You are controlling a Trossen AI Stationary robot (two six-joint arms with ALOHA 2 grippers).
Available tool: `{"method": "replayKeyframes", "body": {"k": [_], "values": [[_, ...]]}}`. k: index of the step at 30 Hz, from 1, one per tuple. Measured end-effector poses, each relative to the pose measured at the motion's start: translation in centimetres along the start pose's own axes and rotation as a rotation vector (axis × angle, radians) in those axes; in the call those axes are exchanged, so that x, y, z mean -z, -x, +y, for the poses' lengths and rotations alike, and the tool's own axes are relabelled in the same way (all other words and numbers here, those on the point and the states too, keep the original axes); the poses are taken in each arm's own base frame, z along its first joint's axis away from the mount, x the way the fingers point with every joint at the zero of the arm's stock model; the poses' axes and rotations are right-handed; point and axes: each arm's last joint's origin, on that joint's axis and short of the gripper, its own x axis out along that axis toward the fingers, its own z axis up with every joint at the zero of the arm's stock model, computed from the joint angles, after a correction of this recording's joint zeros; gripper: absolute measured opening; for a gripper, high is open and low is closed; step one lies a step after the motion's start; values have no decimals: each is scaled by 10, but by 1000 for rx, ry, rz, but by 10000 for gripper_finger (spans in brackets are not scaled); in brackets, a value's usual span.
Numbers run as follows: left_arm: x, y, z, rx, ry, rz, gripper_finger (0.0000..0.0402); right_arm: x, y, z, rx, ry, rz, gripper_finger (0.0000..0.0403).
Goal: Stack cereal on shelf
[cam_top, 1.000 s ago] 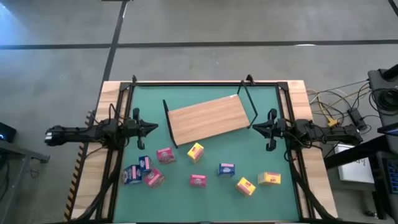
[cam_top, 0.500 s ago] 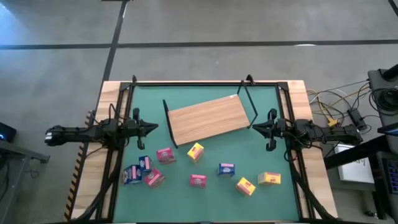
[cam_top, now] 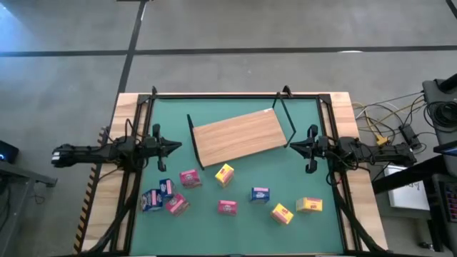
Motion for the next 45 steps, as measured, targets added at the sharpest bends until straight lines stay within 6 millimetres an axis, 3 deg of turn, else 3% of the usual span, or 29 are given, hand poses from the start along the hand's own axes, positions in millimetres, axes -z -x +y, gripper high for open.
{"method": "replayKeyframes", "body": {"k": [11, 17, 20, 22, 25, 30, 39, 45], "values": [[0, 0, 0, 1, 0, 0, 0, 0, 0, 0, 1, 41, 0, 22], [-2, 0, 0, -5, -7, -19, 0, -6, 0, 0, 6, -67, -65, 22], [-13, 1, 1, -17, 38, -135, 0, -16, 1, -1, -9, -254, -169, 22], [-22, 2, 2, 1, 166, -222, 0, -20, 2, -1, -16, -311, -205, 22], [-37, 7, 4, 27, 336, -385, 0, -22, 0, 0, -20, -330, -218, 22], [-54, 14, 5, 104, 363, -569, 0, -28, -5, 0, -11, -350, -276, 22], [-103, 0, 5, 115, 431, -433, 0, -69, -19, -2, 155, -332, -187, 22], [-134, -14, 5, 54, 554, -46, 0, -85, -29, -1, 212, -307, -96, 22]]}}
